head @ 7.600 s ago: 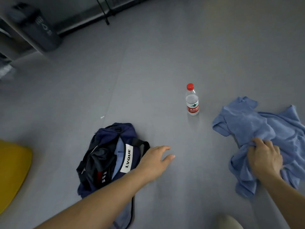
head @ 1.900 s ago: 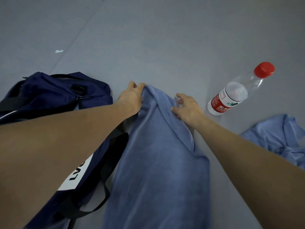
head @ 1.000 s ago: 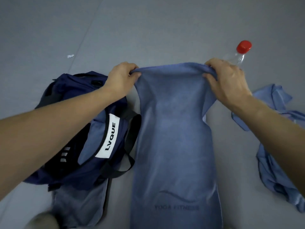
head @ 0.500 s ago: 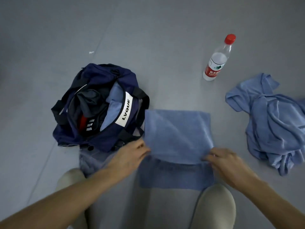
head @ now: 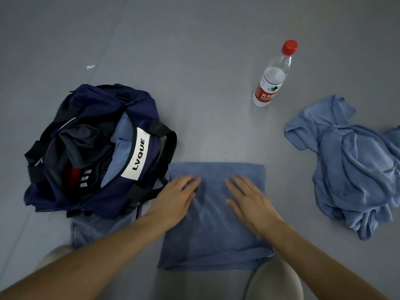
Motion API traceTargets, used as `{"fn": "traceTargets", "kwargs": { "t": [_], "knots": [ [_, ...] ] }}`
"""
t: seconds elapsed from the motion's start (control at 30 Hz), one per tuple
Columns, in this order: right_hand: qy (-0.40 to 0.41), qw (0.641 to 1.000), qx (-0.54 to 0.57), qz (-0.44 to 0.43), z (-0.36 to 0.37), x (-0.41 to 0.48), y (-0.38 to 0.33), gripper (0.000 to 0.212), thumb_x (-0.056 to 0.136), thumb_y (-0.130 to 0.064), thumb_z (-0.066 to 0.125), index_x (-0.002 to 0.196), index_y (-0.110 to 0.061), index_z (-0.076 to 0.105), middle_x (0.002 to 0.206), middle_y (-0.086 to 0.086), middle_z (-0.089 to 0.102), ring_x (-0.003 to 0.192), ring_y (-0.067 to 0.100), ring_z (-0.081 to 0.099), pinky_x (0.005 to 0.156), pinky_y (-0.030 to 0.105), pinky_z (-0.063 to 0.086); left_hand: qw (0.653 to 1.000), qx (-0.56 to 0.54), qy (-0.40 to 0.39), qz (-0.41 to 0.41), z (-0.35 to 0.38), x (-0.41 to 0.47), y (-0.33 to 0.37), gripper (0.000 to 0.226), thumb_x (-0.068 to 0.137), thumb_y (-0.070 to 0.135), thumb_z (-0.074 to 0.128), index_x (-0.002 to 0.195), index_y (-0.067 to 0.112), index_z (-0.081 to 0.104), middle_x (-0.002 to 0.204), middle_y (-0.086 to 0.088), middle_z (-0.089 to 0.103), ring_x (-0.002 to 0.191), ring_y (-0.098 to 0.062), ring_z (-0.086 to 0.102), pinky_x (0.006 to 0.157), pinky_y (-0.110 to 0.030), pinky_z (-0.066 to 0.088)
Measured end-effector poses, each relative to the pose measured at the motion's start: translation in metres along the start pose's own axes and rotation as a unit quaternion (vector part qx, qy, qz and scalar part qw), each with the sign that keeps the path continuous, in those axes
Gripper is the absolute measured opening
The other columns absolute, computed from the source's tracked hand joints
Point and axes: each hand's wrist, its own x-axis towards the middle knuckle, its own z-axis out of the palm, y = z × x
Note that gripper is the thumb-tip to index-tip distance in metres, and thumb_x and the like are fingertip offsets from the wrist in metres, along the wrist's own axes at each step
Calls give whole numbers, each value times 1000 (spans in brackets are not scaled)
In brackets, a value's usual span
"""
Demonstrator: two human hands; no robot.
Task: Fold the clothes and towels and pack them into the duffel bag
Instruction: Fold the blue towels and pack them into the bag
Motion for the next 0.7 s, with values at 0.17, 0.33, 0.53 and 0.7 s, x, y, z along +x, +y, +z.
{"fn": "traceTargets", "kwargs": {
  "t": [0.17, 0.33, 0.53, 0.7],
  "knots": [
    [-61, 994, -78, 54, 9, 42, 24, 88, 87, -74, -6, 158, -23, -1, 165, 3, -7, 153, 30, -2, 123, 52, 8, 980, 55, -162, -105, 20, 55, -2, 76, 105, 55, 22, 154, 25, -27, 158, -4, -38, 146, -27, -34, 119, -46, -20],
    [-81, 985, -121, 90, -11, 73, 50, 88, 78, -76, -12, 155, -32, -20, 164, -1, -21, 152, 27, -16, 122, 53, -2, 980, 81, -158, -89, 0, 98, -25, 74, 102, 62, 16, 157, 29, -20, 164, -7, -28, 152, -28, -22, 122, -47, -12],
    [-101, 980, -138, 98, -32, 75, 88, 71, 92, -63, -4, 157, -34, -12, 167, 2, -9, 153, 30, -3, 121, 52, 11, 987, 102, -111, -57, -21, 114, -60, 61, 106, 44, 31, 160, 24, 13, 167, -7, 9, 152, -31, 15, 121, -52, 20],
    [52, 996, -29, 65, -37, 77, 88, 43, 101, -21, 47, 144, -16, 51, 142, 18, 50, 126, 43, 47, 99, 51, 45, 994, 26, 2, -107, -35, 125, -65, 30, 99, 19, 55, 129, 16, 57, 126, -11, 58, 109, -35, 55, 90, -46, 48]
  ]
}}
